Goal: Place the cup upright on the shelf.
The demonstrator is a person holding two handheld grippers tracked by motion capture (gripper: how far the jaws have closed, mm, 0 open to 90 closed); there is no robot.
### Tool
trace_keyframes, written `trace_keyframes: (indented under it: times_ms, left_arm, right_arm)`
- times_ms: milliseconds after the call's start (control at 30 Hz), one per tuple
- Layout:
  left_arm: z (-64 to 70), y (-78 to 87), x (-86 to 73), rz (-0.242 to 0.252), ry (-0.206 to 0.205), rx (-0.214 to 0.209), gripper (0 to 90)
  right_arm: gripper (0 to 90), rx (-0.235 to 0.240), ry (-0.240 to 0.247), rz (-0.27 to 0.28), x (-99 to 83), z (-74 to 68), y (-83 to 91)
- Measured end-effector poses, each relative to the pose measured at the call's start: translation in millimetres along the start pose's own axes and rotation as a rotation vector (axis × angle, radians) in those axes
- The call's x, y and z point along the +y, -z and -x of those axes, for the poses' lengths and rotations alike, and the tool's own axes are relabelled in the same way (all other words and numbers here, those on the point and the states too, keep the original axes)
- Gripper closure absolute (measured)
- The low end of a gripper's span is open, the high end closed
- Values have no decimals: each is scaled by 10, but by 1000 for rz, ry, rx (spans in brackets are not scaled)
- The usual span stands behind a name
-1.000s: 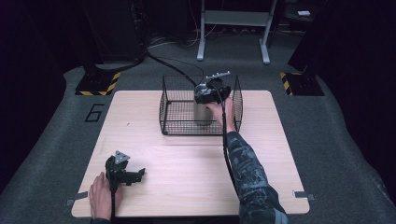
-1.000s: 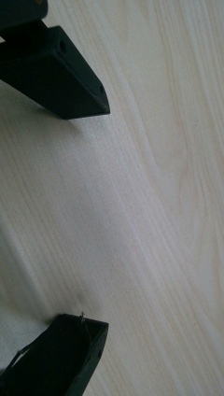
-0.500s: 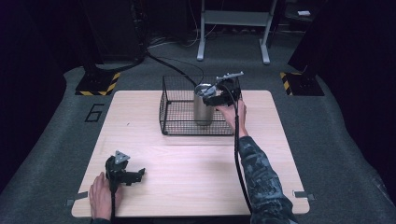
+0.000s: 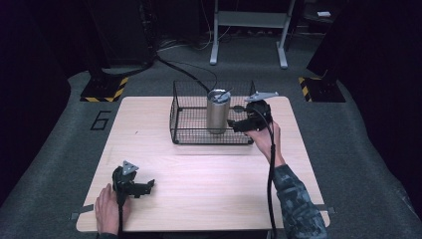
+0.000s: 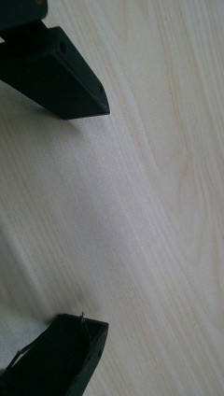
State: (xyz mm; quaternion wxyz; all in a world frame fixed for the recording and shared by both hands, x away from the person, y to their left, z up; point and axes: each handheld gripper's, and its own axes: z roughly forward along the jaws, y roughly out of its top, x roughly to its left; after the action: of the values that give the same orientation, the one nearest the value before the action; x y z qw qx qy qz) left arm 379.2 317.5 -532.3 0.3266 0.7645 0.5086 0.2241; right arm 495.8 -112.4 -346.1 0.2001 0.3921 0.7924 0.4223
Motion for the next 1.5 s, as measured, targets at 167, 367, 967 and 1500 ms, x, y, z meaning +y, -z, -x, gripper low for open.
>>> trace_keyframes:
  times_ms: [167,367,967,1500]
  left_arm:
    - [0,3,1,-4,0,-1,0]
    - [1,-4,-1,4,5,-1,0]
    - [5,-1,-1,3,7,3,0]
    - [7,4,-3,0,4,8,1]
  right_arm:
    - [0,-8,13,15,-198,-1,215]
    - [0,-26,17,20,-444,33,422]
    - [0,-135,-77,-26,-1428,304,800]
    - [0,-225,-187,-115,-2349,478,682]
